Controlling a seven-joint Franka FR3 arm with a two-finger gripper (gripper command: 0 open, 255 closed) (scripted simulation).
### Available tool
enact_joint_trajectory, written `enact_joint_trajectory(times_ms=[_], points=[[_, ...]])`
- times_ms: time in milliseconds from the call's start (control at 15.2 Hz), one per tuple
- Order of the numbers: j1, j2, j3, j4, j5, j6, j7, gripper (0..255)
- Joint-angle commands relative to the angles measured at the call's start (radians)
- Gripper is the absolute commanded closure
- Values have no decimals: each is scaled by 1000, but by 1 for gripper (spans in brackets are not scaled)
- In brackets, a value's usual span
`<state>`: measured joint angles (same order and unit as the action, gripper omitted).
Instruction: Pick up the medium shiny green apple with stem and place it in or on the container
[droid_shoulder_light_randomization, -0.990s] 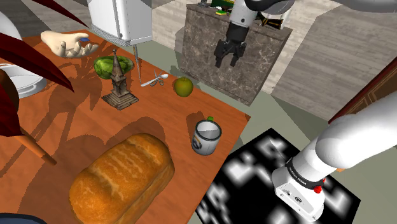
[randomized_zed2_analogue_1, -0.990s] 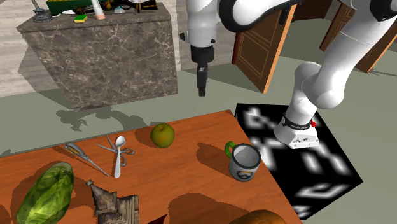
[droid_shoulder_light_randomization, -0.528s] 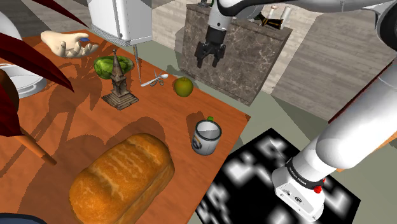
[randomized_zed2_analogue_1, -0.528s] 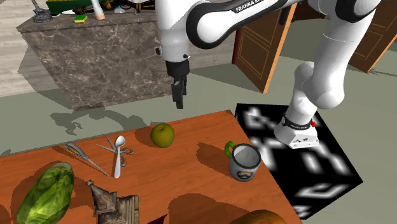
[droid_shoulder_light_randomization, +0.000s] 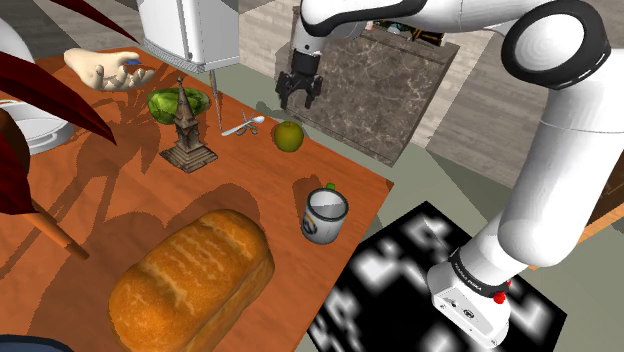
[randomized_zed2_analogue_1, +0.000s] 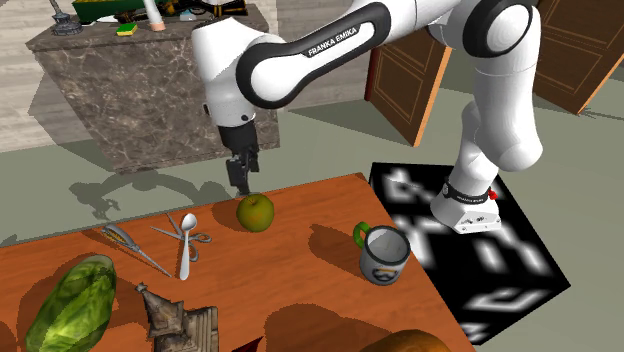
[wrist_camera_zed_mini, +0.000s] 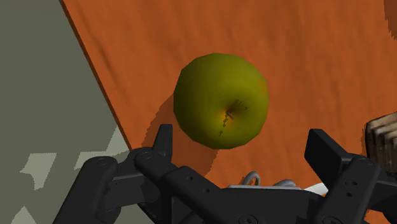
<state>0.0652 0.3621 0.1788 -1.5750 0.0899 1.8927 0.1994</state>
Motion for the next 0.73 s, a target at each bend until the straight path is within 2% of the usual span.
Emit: enact_joint_trajectory(times_ms=[0,396,660], points=[[4,18,1,2,-1,16,2,0],[9,34,2,-50,-2,84,2,0],[9,34,2,-50,-2,84,2,0]])
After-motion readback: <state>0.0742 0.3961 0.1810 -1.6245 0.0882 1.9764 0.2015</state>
